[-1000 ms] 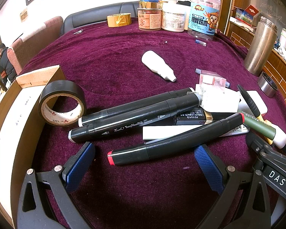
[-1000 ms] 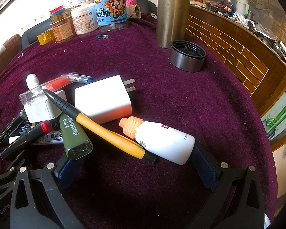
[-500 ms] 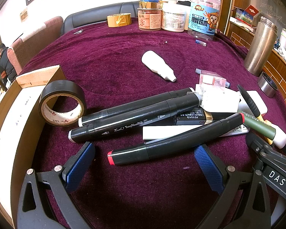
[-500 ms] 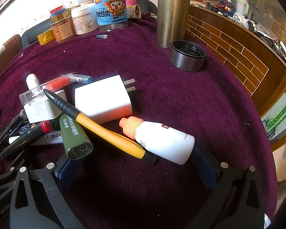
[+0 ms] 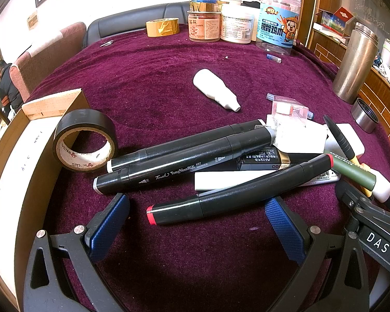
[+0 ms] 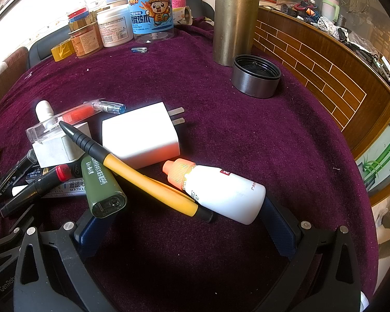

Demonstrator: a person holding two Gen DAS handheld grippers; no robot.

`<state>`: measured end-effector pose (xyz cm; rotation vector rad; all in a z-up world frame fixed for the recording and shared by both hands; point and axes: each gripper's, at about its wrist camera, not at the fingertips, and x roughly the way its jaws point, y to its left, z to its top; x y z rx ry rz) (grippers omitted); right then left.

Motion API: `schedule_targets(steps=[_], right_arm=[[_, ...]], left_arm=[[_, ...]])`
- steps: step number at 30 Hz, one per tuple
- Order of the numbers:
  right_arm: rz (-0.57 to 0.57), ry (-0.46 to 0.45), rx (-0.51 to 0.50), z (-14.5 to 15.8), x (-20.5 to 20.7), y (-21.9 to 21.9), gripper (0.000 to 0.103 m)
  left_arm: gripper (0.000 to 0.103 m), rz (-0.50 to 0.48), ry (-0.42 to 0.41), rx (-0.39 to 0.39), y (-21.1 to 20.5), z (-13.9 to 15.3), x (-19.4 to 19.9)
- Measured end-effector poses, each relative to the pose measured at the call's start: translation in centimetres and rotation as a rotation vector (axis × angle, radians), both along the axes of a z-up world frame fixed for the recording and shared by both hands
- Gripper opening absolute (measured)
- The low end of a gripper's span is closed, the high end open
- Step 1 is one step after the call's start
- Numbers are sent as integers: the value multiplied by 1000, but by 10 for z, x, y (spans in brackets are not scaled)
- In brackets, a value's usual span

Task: Organize rigid objects

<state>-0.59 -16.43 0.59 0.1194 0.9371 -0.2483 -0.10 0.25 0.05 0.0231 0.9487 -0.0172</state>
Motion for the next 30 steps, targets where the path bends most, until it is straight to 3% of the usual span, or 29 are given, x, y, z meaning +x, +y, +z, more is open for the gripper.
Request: schedule_targets(steps=[9,17,21,24,26,28,30], right_arm=[[0,0,0,0,1,1,103],[25,6,1,1,3,3,103],[164,91,45,3,1,-4,103],[146,82,149,8,-13,-19,103],[146,125,118,7,-11,-15,103],[178,177,16,4,-6,0,103],[153,162,35,3,-5,-2,103]], left_arm=[[102,-70,77,0,2,2,5],[102,-96,40,11,0,0,-7],[102,-108,51,6,1,1,-8],[102,-119,63,4,2,1,-11],[102,-117,63,6,2,1,-11],[102,-115,63,11,1,1,-11],[102,-115,62,13,1,1,-12]])
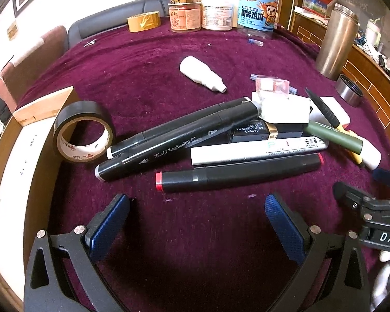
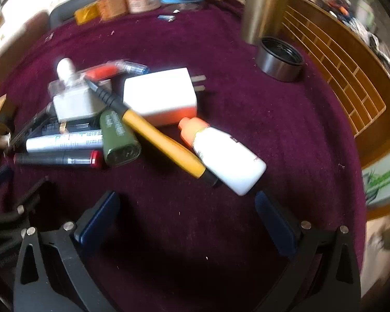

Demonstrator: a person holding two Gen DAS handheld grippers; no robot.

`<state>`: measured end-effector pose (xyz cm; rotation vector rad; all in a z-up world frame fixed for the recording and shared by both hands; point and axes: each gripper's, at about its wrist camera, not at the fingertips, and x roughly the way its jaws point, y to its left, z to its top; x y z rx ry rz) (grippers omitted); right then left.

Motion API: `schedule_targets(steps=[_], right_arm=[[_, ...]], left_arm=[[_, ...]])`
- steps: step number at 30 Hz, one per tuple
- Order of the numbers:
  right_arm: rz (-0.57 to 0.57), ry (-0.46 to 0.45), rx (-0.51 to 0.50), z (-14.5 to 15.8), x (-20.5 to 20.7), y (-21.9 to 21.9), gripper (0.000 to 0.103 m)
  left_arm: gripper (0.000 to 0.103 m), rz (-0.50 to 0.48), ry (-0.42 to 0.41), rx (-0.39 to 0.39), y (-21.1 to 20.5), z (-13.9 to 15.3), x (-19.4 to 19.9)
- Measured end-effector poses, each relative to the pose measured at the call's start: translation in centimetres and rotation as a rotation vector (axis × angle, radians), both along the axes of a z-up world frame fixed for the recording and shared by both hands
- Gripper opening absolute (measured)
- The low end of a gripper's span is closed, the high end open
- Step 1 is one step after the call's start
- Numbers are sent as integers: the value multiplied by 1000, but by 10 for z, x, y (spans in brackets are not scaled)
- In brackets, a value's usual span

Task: Organize rigid objects
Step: 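Reach the left tool to the black tape roll and close on it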

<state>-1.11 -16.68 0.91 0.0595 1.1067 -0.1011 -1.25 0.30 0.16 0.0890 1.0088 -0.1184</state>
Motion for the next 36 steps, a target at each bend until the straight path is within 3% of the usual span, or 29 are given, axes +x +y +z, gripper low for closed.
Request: schedule_targets(steps=[6,8,11,14,15,16,17,19,21,25,31,36], right_arm=[[-7,-29,-14,1,-6,-2,103],[-37,-32,-32,4,-11,-3,97],[-52,-204,-57,35,-46,-4,97],[-81,-496,-91,68,-80,-5,101],[-87,-583,-53,72,-85,-9,103],[-95,-588,-26,72,-79,-12,103],[-127,-514,5,67,-62,-19,102],[-166,-454,104,57,-43,-31,93],[-234,-449,155,41,-32,-43,89],[-265,-445,213,26,-35,-52,84],[-234,-442,216,26,-34,-49,84],[-208,-432,201,25,-31,-44,84]], left_arm=[[102,-11,3,-10,2,1,-1],[101,-17,3,-23,6,2,-6],[99,-22,-11,-97,20,15,-22],[100,-23,-64,-202,44,42,-41],[100,-20,-102,-219,52,51,-46],[100,-12,-149,-218,61,62,-51],[100,0,-183,-204,69,70,-54],[100,30,-218,-179,88,82,-54],[100,57,-207,-173,104,86,-48],[95,95,-155,-140,123,81,-31],[72,43,-118,-87,112,70,5],[71,-22,-83,28,95,54,39]])
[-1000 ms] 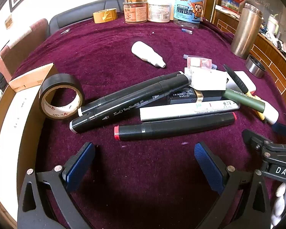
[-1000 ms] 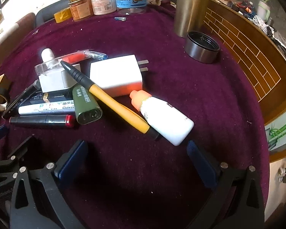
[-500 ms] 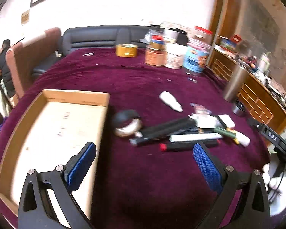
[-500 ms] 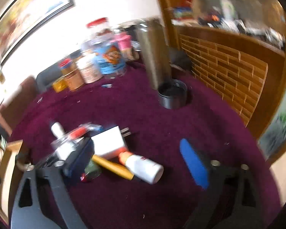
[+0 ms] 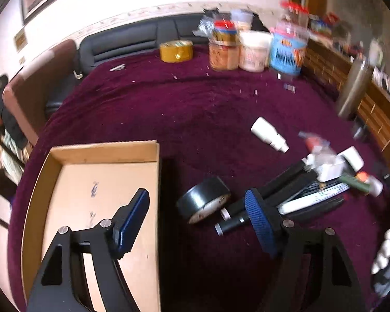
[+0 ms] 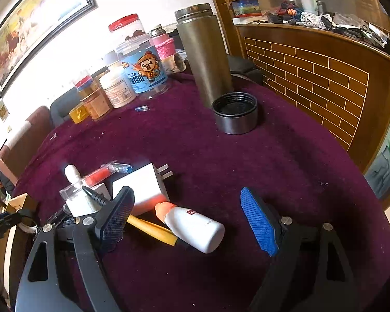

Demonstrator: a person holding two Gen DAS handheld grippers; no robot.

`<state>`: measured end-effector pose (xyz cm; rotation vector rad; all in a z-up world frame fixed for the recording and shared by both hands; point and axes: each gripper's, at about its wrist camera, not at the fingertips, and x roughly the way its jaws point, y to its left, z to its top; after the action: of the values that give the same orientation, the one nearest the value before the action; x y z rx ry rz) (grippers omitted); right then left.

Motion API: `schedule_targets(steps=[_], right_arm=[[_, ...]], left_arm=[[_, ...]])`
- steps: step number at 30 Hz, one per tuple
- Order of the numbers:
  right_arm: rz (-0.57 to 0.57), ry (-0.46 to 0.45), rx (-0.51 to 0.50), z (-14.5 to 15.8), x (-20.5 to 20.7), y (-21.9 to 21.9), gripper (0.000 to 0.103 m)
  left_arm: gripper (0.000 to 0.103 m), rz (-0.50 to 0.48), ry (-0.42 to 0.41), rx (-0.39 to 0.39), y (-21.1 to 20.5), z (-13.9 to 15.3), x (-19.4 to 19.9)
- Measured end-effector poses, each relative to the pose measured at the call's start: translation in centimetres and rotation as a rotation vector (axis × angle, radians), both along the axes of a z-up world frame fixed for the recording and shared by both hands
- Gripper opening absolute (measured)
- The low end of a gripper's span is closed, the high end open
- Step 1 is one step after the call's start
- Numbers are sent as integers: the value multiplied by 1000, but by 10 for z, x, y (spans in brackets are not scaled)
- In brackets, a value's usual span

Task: Organize rigid objects
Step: 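Reach the left tool to the black tape roll and close on it, then carry the tape roll toward the cardboard tray while the right tool grasps the small white bottle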

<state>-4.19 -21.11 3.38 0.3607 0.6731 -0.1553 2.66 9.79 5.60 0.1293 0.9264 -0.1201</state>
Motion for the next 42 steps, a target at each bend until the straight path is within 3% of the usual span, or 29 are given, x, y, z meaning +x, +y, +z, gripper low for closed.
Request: schedule_targets(steps=[1,3,4,5,7,8,9,14,18,25,28,33,37,42], right_arm=[[0,4,3,-1,1,0,84],[-1,16,13,-2,3,-2,84],[-1,19,17,-2,4,-2,84],[0,23,20,-3,4,-2,84],[6,29,20,-4,5,-2,84],[8,31,19,-4,6,-1,84],[9,32,18,-4,6,-1,84],[9,36,30,-5,6,-2,85],[14,43,38,-6,8,-2,85],[18,51,44,-6,9,-2,85],[17,53,47,-7,9,-3,85],[19,56,48,-8,10,-3,85],[22,59,53,-8,10,-3,85],[22,60,54,-8,10,-2,85]], left_arm=[[70,-22,17,7,-4,-4,4],[59,-80,61,-12,-12,-11,9],[47,-104,76,-24,-16,-12,9],[37,-141,99,-69,-20,-10,8],[32,-207,125,-196,-21,-3,6],[32,-224,124,-247,-22,4,5],[32,-220,110,-250,-23,9,5],[33,-200,37,-162,-27,23,5],[33,-232,47,-108,-31,15,6],[38,-276,112,-95,-49,-6,15],[41,-227,129,-72,-50,-14,26],[41,-127,157,-126,-37,-20,46],[41,-112,154,-140,-34,-21,49],[57,-130,147,-29,-48,-29,48]])
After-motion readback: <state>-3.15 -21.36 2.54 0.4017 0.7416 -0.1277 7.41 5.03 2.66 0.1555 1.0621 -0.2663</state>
